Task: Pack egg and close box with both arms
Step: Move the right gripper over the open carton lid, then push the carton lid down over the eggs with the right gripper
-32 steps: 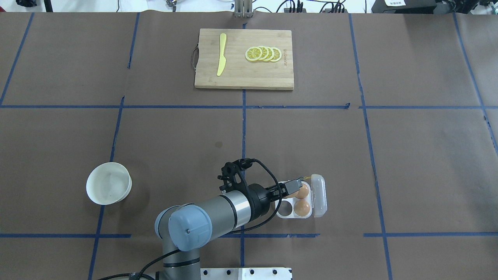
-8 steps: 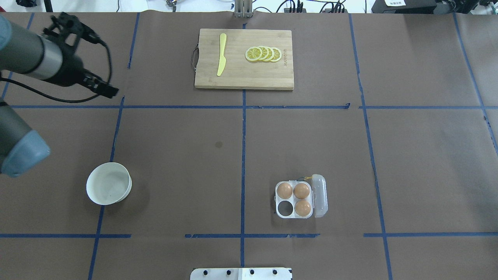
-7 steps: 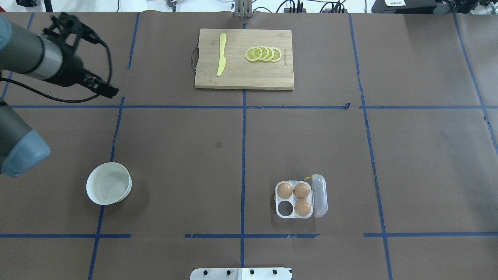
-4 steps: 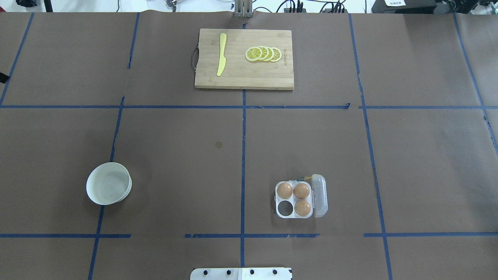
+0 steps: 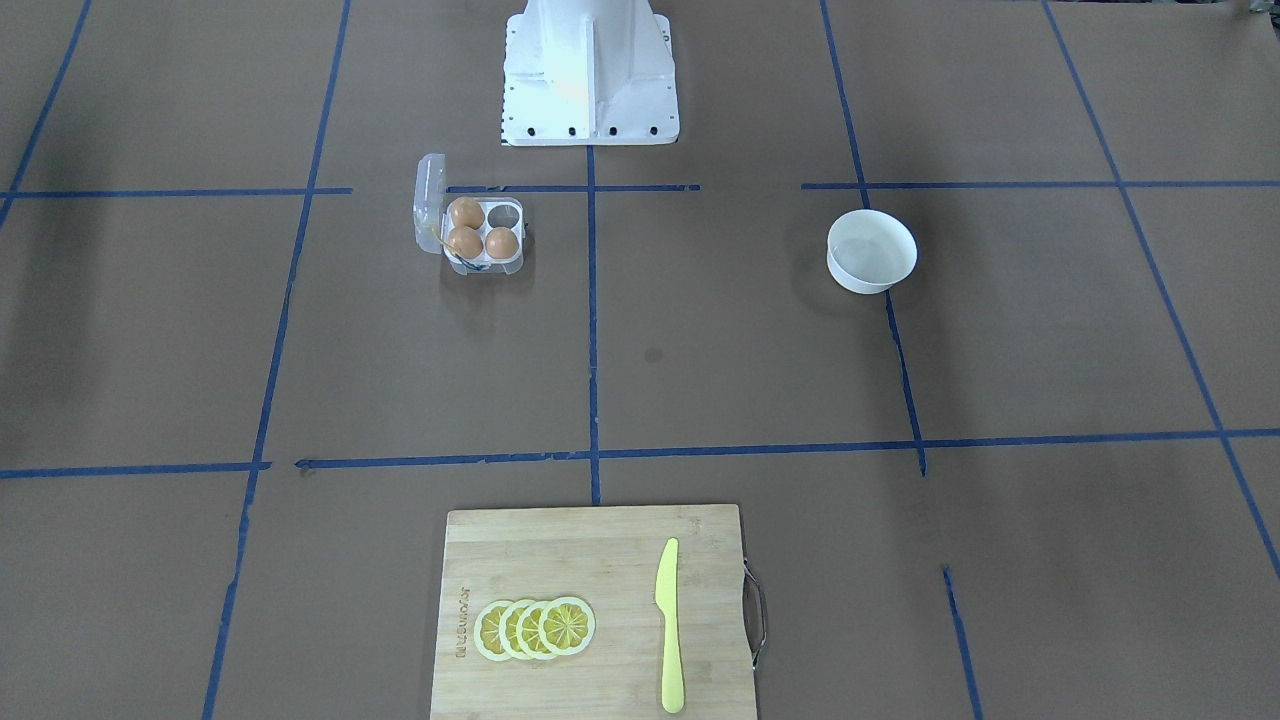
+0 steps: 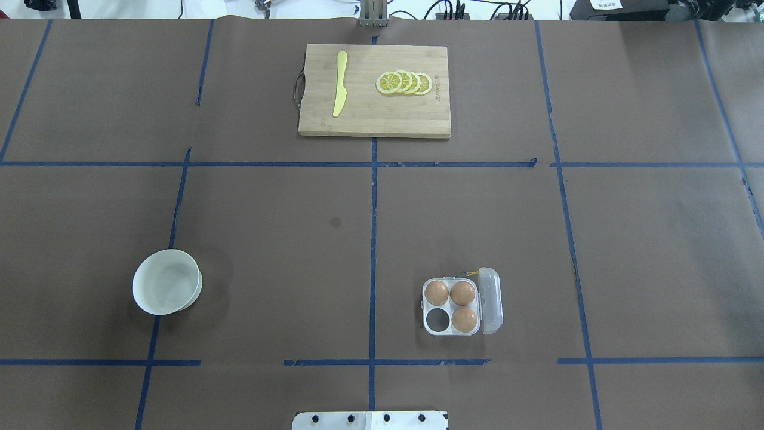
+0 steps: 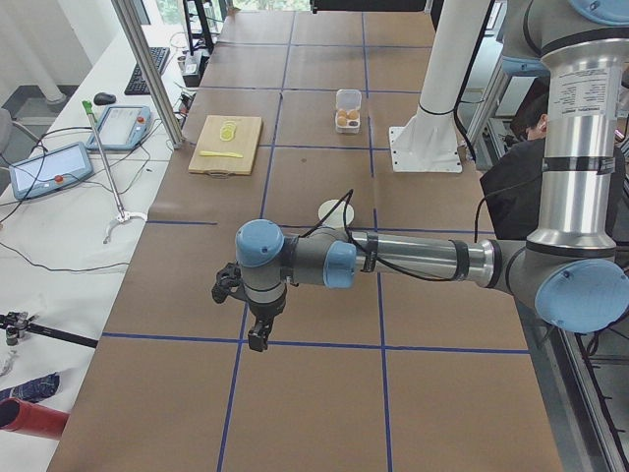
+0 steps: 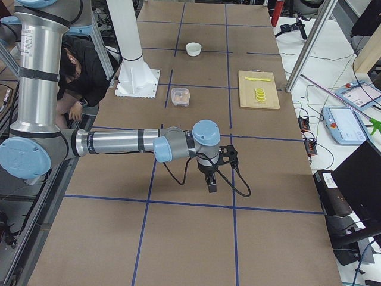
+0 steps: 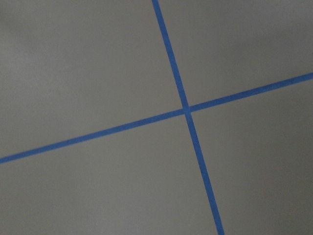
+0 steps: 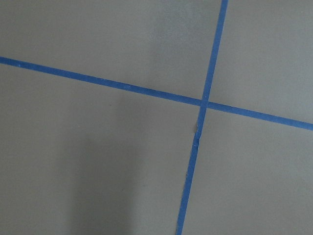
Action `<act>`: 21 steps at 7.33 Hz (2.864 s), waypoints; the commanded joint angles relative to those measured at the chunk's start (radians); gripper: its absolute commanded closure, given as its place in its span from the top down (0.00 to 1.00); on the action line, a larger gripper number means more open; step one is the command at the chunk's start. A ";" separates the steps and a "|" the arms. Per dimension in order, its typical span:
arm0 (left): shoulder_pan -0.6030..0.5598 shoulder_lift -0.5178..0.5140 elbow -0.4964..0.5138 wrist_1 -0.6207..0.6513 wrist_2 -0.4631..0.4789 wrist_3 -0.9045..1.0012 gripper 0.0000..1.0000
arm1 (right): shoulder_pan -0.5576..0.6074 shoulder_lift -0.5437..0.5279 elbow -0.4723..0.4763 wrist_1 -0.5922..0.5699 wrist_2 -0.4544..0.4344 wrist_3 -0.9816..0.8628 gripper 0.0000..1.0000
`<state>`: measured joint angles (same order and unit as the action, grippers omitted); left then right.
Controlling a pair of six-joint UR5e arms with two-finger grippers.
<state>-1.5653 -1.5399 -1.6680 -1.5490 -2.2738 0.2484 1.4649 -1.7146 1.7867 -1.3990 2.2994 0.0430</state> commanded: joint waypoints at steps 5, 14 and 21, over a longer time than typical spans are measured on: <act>-0.010 -0.017 -0.006 0.006 -0.009 0.040 1.00 | 0.000 -0.008 0.052 0.002 0.006 0.000 1.00; -0.010 -0.025 -0.012 0.004 -0.013 0.042 1.00 | -0.734 0.108 0.240 0.387 -0.105 1.244 0.01; -0.010 -0.028 -0.015 -0.023 -0.012 0.043 1.00 | -0.982 0.380 0.246 0.298 -0.302 1.480 0.00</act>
<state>-1.5754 -1.5683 -1.6850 -1.5632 -2.2862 0.2915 0.4691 -1.3628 2.0255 -1.0565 1.9899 1.5209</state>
